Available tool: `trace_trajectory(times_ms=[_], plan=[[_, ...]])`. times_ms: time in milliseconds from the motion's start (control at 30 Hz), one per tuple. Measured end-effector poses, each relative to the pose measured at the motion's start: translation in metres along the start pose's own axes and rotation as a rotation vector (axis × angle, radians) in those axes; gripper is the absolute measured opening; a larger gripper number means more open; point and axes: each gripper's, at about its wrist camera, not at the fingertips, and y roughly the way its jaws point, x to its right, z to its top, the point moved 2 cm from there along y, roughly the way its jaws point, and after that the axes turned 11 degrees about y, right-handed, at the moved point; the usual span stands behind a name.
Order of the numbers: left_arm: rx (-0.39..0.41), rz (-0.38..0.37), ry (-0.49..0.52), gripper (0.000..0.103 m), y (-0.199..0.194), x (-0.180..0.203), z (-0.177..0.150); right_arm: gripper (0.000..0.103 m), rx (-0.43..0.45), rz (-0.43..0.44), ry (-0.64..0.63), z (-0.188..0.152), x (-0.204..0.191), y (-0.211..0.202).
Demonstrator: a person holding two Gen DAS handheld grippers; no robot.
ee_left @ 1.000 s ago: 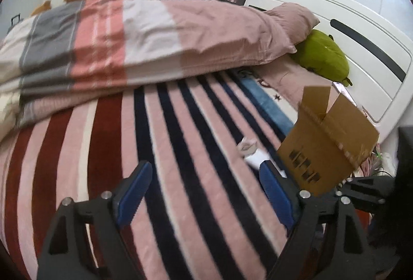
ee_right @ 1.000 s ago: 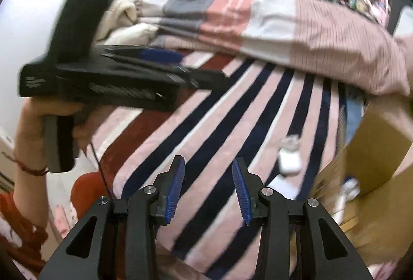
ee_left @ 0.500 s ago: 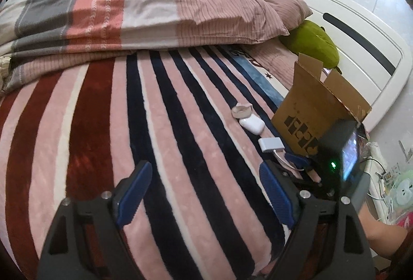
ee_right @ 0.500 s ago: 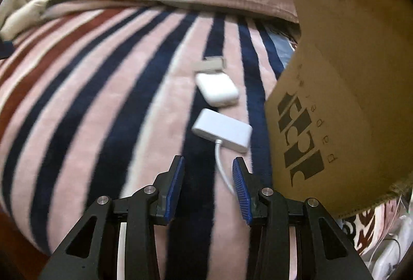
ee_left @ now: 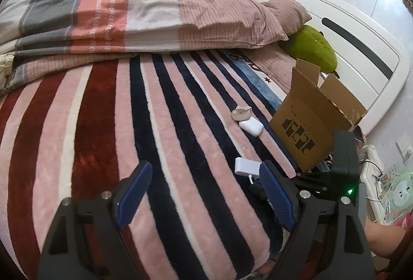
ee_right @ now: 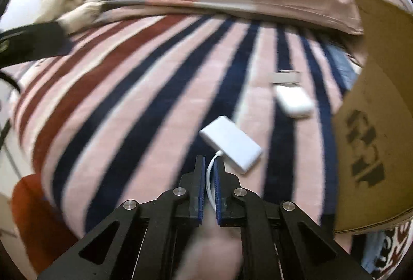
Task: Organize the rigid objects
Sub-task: 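Grasp the white adapter with its cable using the right tool, then carry the white adapter into the cardboard box and open the right tool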
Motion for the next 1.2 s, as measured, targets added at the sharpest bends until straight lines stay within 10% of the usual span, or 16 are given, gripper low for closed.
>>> trace_trajectory(times_ms=[233, 700, 1200], plan=[[-0.005, 0.010, -0.012, 0.083, -0.002, -0.004, -0.001, 0.049, 0.072, -0.096, 0.041, 0.011, 0.017, -0.012], [-0.030, 0.009, -0.017, 0.083, 0.001, -0.001, 0.001, 0.039, 0.024, -0.017, 0.027, 0.015, 0.017, 0.015], [0.042, -0.198, 0.007, 0.081, -0.007, 0.031, 0.086, 0.038, 0.235, 0.201, -0.216, 0.084, -0.037, -0.104]])
